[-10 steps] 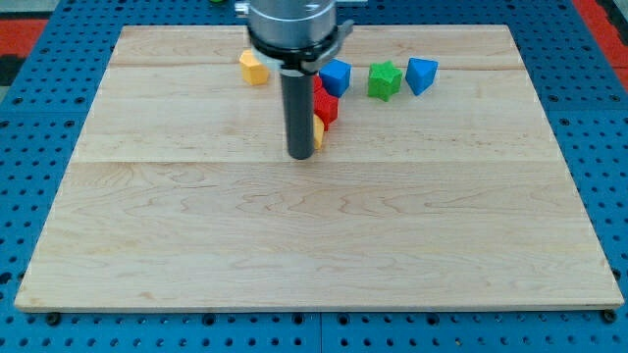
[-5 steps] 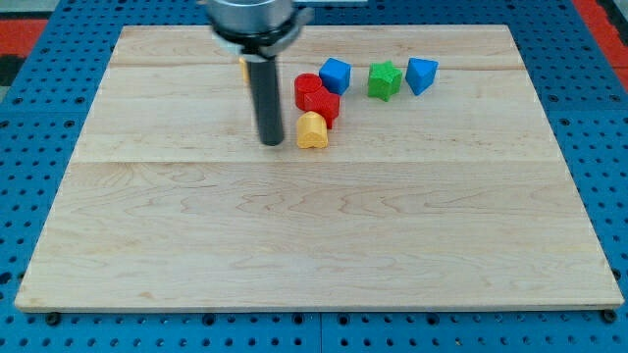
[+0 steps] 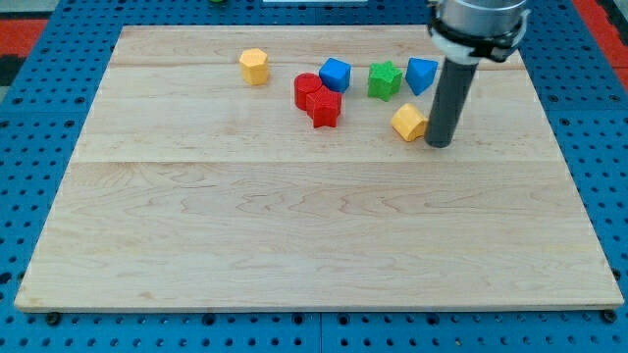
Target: Move the heart into the green star
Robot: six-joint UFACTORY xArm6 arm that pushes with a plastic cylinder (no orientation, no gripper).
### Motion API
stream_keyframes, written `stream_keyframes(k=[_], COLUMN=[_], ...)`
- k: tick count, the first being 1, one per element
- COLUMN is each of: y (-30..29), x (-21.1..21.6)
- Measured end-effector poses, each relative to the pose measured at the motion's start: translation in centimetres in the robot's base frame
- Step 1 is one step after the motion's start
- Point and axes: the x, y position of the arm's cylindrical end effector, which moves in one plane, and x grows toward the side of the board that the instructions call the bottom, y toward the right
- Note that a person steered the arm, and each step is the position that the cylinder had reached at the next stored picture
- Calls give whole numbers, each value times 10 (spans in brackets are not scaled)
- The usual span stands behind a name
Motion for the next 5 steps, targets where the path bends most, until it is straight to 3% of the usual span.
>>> stream_keyframes(k=[3,4,5], y=[-59,-59,-19], x=[-11,-22,-16])
